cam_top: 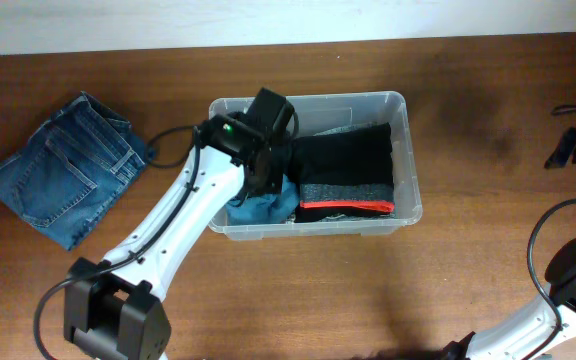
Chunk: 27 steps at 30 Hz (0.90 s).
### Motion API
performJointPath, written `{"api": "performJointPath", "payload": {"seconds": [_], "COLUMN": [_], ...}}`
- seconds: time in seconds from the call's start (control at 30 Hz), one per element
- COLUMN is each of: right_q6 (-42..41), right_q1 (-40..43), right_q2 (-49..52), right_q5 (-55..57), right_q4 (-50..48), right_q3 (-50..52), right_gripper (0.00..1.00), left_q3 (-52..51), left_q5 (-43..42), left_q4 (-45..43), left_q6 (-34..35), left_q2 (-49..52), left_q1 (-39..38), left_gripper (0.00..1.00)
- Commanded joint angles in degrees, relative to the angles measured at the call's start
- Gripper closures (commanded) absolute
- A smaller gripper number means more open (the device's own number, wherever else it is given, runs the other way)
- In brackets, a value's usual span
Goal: Pack container
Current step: 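Press the denim item down inside the bin with the left gripper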
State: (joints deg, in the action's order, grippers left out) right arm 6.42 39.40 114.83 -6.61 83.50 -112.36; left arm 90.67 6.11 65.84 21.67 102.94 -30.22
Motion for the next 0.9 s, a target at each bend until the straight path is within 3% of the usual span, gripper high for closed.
{"api": "performJointPath", "payload": {"seconds": [0.0,0.27,0.47,0.57,0.77,0.87], "right_q6": [-0.07,-0.07,-0.07,-0.07,-0.07,-0.07], "right_q1": [0.0,0.0,0.0,0.0,0.0,0.0], "right_q2": [-0.33,-0.33,-0.33,-0.33,-0.33,-0.33], "right_q5": [-0.28,-0.28,-0.28,-0.28,-0.28,-0.28], "right_q4": [0.0,0.0,0.0,0.0,0.0,0.0], "right_q3": [-0.02,-0.02,-0.02,-0.02,-0.02,-0.02], "right_gripper": [0.02,0.02,0.02,0.02,0.02,0.02], "left_q3": [-5.46,-17.22,-18.99,-15.58,5.18,11.89], "left_q5": [-0.79,-2.49,-2.27,-2.25,-0.81,0.96], "left_q4": [0.24,-8.66,-14.34,-11.87,3.19,5.7], "left_q6": [3.17,4.66,4.61,4.39,2.19,2.27], "left_q2": [1.03,4.31,9.07,8.92,8.59,8.59], "left_q1": [0.37,0.37,0.39,0.37,0.37,0.37], "left_gripper": [0.99,0.99,0.99,0.99,0.97,0.93]}}
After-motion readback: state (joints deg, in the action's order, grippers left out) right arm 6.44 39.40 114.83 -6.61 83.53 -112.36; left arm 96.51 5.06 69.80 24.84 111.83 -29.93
